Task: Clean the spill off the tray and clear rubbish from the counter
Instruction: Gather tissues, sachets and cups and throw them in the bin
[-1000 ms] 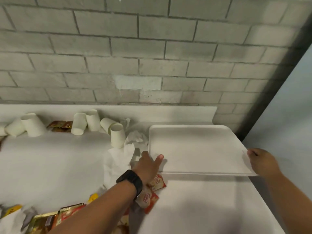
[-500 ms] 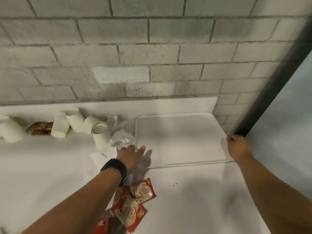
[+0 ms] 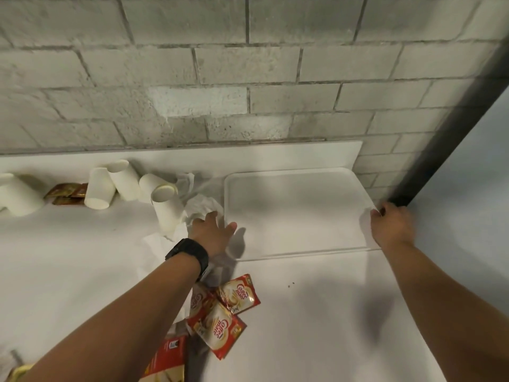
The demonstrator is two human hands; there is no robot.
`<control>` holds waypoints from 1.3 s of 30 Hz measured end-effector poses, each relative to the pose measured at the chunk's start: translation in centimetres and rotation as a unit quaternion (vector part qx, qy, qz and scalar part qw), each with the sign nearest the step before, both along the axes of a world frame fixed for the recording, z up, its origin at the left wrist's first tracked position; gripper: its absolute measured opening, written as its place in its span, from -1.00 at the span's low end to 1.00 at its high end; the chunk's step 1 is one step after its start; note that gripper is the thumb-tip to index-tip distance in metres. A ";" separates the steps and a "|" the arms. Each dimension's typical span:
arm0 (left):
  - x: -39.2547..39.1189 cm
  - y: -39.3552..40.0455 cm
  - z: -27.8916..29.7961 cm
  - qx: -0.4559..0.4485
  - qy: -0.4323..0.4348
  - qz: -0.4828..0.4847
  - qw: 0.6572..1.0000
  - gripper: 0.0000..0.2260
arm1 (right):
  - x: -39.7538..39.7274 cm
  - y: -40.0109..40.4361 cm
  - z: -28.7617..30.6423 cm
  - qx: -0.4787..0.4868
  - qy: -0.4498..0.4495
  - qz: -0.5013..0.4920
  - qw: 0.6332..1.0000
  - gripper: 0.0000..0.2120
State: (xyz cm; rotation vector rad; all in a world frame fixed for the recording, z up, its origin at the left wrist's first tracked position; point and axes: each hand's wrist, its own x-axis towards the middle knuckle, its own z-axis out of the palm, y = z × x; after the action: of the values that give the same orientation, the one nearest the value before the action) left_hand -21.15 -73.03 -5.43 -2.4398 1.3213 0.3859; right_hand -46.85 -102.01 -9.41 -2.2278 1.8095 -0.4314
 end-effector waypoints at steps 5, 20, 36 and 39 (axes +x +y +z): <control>0.1 0.9 -0.1 -0.057 0.052 0.044 0.996 -0.29 | 1.4 3.5 1.5 -0.056 -0.017 0.036 0.998 -0.60; -5.7 10.0 4.5 -0.372 0.236 0.240 0.865 -0.57 | 6.2 19.1 4.9 -0.003 -0.077 0.331 0.940 -0.75; -5.7 27.2 6.0 -0.423 0.184 0.300 0.835 -0.63 | 7.8 35.7 6.6 0.098 -0.089 0.457 0.879 -0.77; -5.4 29.9 5.4 -0.416 0.186 0.297 0.839 -0.64 | 7.4 37.4 6.4 0.101 -0.102 0.432 0.890 -0.77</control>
State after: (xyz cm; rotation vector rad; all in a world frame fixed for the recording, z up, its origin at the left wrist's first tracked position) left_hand -26.56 -43.12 -0.03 -3.6917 0.9112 0.5323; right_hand -39.48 -64.58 -3.01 -2.4270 0.5922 -0.2521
